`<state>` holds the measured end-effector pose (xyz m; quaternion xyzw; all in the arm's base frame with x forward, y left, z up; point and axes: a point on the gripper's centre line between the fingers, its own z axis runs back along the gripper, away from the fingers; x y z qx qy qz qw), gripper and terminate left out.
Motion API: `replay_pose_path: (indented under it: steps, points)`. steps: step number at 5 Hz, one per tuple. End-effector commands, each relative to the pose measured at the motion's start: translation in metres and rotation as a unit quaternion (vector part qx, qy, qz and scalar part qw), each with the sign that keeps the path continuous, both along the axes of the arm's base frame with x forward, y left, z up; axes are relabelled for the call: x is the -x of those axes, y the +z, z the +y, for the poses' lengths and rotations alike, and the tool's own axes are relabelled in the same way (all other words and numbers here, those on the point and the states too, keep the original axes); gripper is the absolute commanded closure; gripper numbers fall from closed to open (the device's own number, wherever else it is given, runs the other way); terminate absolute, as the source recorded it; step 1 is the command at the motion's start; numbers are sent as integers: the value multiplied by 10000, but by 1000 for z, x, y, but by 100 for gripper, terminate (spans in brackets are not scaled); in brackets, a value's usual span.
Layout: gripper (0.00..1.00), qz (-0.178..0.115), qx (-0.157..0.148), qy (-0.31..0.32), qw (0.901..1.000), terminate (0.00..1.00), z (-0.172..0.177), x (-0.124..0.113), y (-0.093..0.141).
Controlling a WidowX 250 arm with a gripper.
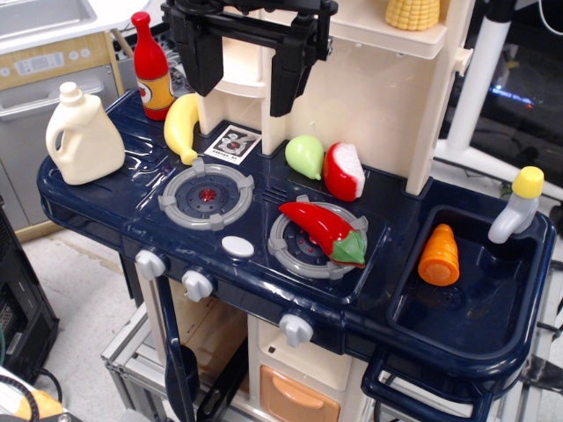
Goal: Put detergent in sink
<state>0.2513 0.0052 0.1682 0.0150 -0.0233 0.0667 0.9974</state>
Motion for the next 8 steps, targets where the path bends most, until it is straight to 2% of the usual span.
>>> replay_pose_path:
  steps: [1, 2, 3, 4, 6, 7, 8]
  points:
    - [0, 0, 0, 0, 10000, 0, 0, 0, 0]
    - [0, -65, -228, -230, 9995, 0, 41, 2, 3]
    - [0, -22, -739, -680, 9949, 0, 85, 0, 5]
    - [0, -57, -905, -1091, 9899, 0, 121, -4, 8]
    - [0, -365, -1214, -1810, 9753, 0, 169, -16, -16]
    - [0, -564, -1088, -1947, 9732, 0, 181, -20, -32]
    - [0, -691, -817, -1999, 9740, 0, 185, -23, -40]
